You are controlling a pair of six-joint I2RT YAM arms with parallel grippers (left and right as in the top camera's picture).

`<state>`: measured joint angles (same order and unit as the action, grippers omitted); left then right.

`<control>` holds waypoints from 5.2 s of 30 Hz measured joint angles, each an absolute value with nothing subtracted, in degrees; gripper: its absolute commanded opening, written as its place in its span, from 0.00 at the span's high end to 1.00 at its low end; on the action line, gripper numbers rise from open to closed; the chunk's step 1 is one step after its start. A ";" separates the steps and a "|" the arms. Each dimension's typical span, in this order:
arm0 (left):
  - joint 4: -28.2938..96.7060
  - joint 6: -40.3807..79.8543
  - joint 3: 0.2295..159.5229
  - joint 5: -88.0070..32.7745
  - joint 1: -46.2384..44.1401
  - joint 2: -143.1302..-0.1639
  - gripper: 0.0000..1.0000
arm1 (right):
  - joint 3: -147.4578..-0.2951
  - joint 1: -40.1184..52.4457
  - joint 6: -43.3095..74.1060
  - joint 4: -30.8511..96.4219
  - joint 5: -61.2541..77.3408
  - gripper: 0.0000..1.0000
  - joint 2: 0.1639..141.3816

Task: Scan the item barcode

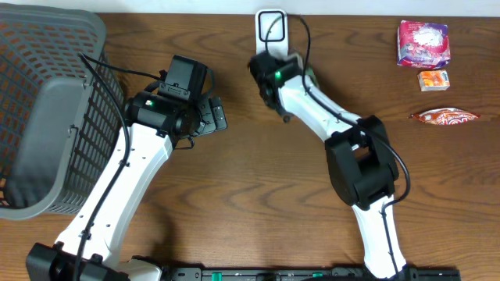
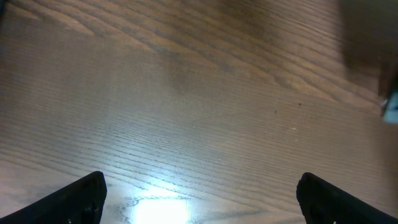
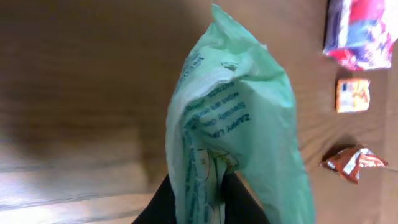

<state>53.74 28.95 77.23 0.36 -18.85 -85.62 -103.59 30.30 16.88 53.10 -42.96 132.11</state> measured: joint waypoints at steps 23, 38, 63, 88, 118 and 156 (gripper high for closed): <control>53.76 28.95 77.23 0.36 -18.85 -85.62 0.02 | -121.21 25.26 17.65 72.77 -16.05 0.39 132.46; 53.76 28.95 77.23 0.36 -18.85 -85.62 0.02 | -108.68 14.28 12.49 65.78 9.72 0.54 132.46; 53.74 28.95 77.23 0.36 -18.85 -85.62 0.02 | -104.05 17.02 14.33 60.49 6.22 0.99 131.48; 53.76 28.95 77.23 0.36 -18.85 -85.62 0.02 | -116.60 19.86 18.04 19.20 -13.32 0.99 134.87; 53.74 28.95 77.23 0.36 -18.85 -85.62 0.02 | -115.33 -12.03 28.69 61.43 -16.29 0.01 128.27; 53.74 28.95 77.17 0.36 -18.85 -85.62 0.02 | -70.22 -1.41 28.25 90.98 -9.02 0.01 53.58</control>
<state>53.74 28.95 77.17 0.36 -18.85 -85.62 -70.22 -1.41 28.25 90.98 -9.02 53.58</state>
